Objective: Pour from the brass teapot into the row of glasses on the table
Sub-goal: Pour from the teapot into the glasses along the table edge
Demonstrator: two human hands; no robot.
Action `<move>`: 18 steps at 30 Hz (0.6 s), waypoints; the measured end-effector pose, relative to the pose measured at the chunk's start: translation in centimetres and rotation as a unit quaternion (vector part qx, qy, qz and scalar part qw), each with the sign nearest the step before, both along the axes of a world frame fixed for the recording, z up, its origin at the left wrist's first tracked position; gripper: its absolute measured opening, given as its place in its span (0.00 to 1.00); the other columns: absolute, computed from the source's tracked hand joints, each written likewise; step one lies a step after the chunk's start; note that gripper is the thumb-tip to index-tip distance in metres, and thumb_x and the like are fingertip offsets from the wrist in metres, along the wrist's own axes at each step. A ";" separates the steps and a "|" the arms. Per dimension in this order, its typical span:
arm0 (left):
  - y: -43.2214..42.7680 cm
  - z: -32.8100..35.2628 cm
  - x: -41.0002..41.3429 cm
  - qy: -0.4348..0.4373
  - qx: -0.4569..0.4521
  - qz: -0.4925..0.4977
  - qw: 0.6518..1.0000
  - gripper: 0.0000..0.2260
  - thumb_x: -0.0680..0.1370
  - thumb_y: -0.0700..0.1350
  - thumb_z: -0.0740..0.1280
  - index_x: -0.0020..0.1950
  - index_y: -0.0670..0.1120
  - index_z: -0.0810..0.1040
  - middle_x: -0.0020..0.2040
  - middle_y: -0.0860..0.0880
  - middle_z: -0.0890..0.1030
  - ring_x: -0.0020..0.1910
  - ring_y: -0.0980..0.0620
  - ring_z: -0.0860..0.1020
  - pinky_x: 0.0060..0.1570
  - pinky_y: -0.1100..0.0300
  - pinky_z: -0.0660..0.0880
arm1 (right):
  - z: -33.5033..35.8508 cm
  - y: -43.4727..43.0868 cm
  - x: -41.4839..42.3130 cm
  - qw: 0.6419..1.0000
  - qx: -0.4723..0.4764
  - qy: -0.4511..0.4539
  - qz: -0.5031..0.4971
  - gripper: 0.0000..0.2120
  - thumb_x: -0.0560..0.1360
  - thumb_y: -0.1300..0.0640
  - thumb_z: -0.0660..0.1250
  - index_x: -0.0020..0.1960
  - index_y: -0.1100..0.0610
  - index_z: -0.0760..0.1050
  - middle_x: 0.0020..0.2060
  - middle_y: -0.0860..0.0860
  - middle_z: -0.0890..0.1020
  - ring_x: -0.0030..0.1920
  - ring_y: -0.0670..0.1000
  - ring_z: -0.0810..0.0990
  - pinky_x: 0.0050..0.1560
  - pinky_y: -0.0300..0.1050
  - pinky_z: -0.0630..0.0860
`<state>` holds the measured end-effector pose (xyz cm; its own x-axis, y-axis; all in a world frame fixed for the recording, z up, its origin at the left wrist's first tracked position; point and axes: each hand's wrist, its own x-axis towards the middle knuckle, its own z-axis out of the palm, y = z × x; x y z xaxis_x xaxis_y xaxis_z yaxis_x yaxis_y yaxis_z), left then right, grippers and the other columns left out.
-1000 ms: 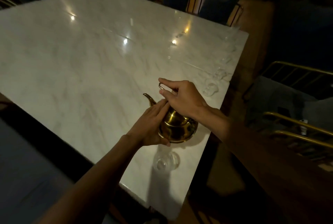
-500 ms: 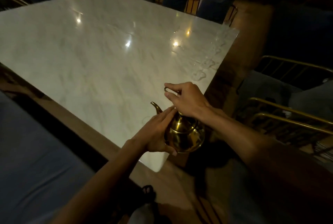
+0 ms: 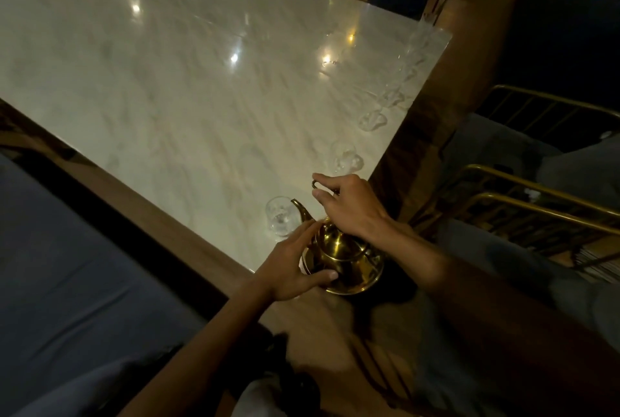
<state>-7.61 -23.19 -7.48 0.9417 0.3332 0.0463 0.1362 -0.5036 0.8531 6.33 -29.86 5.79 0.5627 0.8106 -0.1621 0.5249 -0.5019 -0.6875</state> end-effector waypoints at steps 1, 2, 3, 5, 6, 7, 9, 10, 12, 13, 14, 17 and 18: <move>-0.2 -0.3 -0.1 0.006 -0.016 0.012 1.000 0.41 0.72 0.67 0.72 0.79 0.65 0.55 0.78 0.56 0.66 0.74 0.56 0.69 0.72 0.49 0.71 | -0.3 0.2 0.0 1.000 -0.006 0.002 -0.001 0.20 0.81 0.53 0.65 0.73 0.52 0.74 0.71 0.50 0.76 0.72 0.50 0.74 0.69 0.37 0.67; -0.4 -0.7 -0.2 0.012 -0.032 0.023 0.999 0.41 0.72 0.67 0.72 0.79 0.64 0.56 0.78 0.56 0.65 0.74 0.56 0.68 0.72 0.49 0.71 | -0.4 0.4 -0.1 1.000 -0.011 0.004 -0.001 0.20 0.81 0.53 0.65 0.73 0.52 0.74 0.71 0.50 0.76 0.71 0.50 0.74 0.68 0.37 0.68; -0.6 -1.0 -0.3 0.012 -0.048 0.034 0.998 0.41 0.72 0.67 0.72 0.80 0.64 0.56 0.79 0.56 0.65 0.75 0.55 0.68 0.72 0.48 0.70 | -0.6 0.7 -0.2 1.000 -0.015 0.005 -0.001 0.20 0.82 0.52 0.65 0.73 0.52 0.74 0.71 0.50 0.76 0.71 0.50 0.75 0.67 0.37 0.68; -1.0 -1.4 -0.3 0.007 -0.074 0.060 0.995 0.42 0.72 0.67 0.72 0.80 0.63 0.55 0.79 0.58 0.64 0.76 0.56 0.67 0.73 0.49 0.70 | -0.8 1.4 -0.3 1.000 -0.022 0.009 0.002 0.21 0.82 0.52 0.65 0.74 0.52 0.73 0.71 0.50 0.76 0.71 0.50 0.74 0.68 0.38 0.68; -1.2 -1.5 -0.3 0.003 -0.084 0.073 0.994 0.41 0.72 0.66 0.72 0.79 0.65 0.55 0.78 0.60 0.64 0.75 0.58 0.67 0.72 0.51 0.71 | -0.9 1.7 -0.3 1.000 -0.025 0.011 0.003 0.21 0.82 0.52 0.65 0.74 0.52 0.73 0.71 0.50 0.76 0.72 0.50 0.74 0.69 0.39 0.68; -1.4 -1.5 -0.3 0.001 -0.093 0.085 0.992 0.39 0.72 0.65 0.73 0.78 0.68 0.55 0.77 0.64 0.64 0.74 0.62 0.68 0.71 0.56 0.71 | -1.0 2.1 -0.3 0.999 -0.029 0.012 0.005 0.21 0.81 0.52 0.65 0.74 0.53 0.74 0.71 0.50 0.76 0.72 0.50 0.73 0.70 0.40 0.68; -1.4 -1.3 -0.4 0.005 -0.104 0.097 0.990 0.36 0.73 0.63 0.73 0.73 0.76 0.55 0.72 0.72 0.65 0.70 0.70 0.68 0.66 0.66 0.71 | -1.0 2.7 -0.4 0.999 -0.038 0.012 0.008 0.21 0.81 0.53 0.65 0.73 0.53 0.74 0.71 0.50 0.76 0.72 0.50 0.73 0.70 0.41 0.68; -1.3 -1.2 -0.4 0.009 -0.109 0.100 0.989 0.35 0.73 0.62 0.73 0.71 0.78 0.55 0.70 0.74 0.65 0.68 0.72 0.68 0.64 0.69 0.70 | -1.1 2.9 -0.4 0.999 -0.041 0.011 0.010 0.21 0.81 0.53 0.65 0.73 0.53 0.74 0.71 0.50 0.76 0.72 0.50 0.73 0.70 0.41 0.68; -1.0 -1.1 -0.5 0.014 -0.118 0.100 0.988 0.35 0.74 0.59 0.74 0.71 0.77 0.56 0.68 0.73 0.67 0.67 0.73 0.69 0.61 0.73 0.71 | -1.1 3.3 -0.4 0.999 -0.048 0.013 0.010 0.21 0.81 0.53 0.65 0.73 0.54 0.74 0.71 0.50 0.76 0.73 0.50 0.73 0.70 0.41 0.68; -0.8 -1.1 -0.5 0.016 -0.124 0.099 0.987 0.35 0.74 0.58 0.75 0.71 0.75 0.57 0.68 0.71 0.69 0.66 0.73 0.70 0.60 0.73 0.71 | -1.2 3.5 -0.3 0.999 -0.051 0.015 0.009 0.21 0.81 0.53 0.65 0.73 0.54 0.74 0.72 0.50 0.76 0.73 0.50 0.73 0.71 0.41 0.67; -0.6 -1.1 -0.5 0.020 -0.130 0.097 0.987 0.34 0.74 0.57 0.75 0.72 0.73 0.58 0.68 0.70 0.70 0.65 0.73 0.70 0.60 0.73 0.72 | -1.2 3.7 -0.3 0.998 -0.055 0.015 0.008 0.21 0.81 0.53 0.65 0.73 0.54 0.74 0.72 0.50 0.76 0.73 0.50 0.73 0.71 0.42 0.68; -0.1 -1.0 -0.4 0.035 -0.145 0.094 0.984 0.34 0.73 0.56 0.76 0.71 0.71 0.60 0.67 0.66 0.72 0.63 0.75 0.71 0.59 0.70 0.72 | -1.5 4.4 -0.2 0.998 -0.069 0.008 0.004 0.21 0.81 0.53 0.66 0.73 0.53 0.74 0.71 0.50 0.76 0.73 0.51 0.73 0.72 0.46 0.69; 0.0 -1.0 -0.3 0.041 -0.150 0.096 0.983 0.34 0.73 0.56 0.76 0.71 0.72 0.60 0.66 0.66 0.72 0.62 0.75 0.71 0.60 0.69 0.72 | -1.5 4.6 -0.1 0.997 -0.074 0.007 0.003 0.21 0.81 0.52 0.66 0.73 0.53 0.75 0.71 0.50 0.76 0.72 0.51 0.73 0.72 0.47 0.70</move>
<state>-7.94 -23.23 -8.50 0.8571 0.4916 -0.1539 0.2779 -0.1897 0.9417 6.19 -25.28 4.30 0.5546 0.7807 -0.2880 0.5187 -0.5949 -0.6140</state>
